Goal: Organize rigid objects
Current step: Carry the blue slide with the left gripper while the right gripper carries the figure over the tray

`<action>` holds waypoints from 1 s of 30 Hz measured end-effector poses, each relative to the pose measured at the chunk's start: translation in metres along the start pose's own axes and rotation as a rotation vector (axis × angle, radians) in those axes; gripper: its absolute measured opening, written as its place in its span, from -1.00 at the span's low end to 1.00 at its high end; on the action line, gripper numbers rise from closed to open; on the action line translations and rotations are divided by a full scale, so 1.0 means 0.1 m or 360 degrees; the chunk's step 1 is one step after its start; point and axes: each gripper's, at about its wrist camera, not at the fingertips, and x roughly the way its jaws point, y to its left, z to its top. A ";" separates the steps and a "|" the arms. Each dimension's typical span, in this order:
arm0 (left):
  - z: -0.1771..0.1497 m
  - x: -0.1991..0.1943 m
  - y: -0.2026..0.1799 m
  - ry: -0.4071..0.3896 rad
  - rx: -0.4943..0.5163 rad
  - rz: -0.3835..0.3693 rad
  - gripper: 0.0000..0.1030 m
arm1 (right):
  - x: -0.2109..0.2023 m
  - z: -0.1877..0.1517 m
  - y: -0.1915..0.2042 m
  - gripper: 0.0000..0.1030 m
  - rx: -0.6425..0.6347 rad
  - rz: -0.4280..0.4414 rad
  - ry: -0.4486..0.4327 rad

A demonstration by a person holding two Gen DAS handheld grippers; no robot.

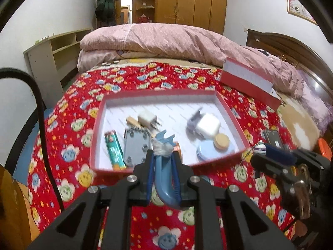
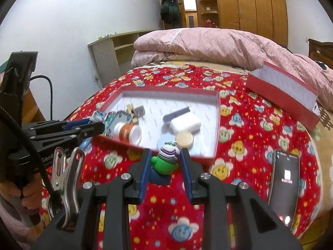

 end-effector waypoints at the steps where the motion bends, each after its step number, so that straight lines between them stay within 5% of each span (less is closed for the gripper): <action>1: 0.04 0.01 0.01 -0.0005 0.0001 0.0003 -0.67 | 0.04 0.06 -0.02 -0.44 0.0011 0.0002 -0.0002; 15: 0.49 0.58 0.13 0.0024 -0.0004 0.0063 -0.67 | 0.62 0.57 -0.23 -0.44 0.0093 -0.0117 -0.0004; 30: 0.48 1.06 0.25 0.0089 -0.0049 0.0081 -0.66 | 1.15 0.59 -0.40 -0.44 0.0126 -0.0213 0.0037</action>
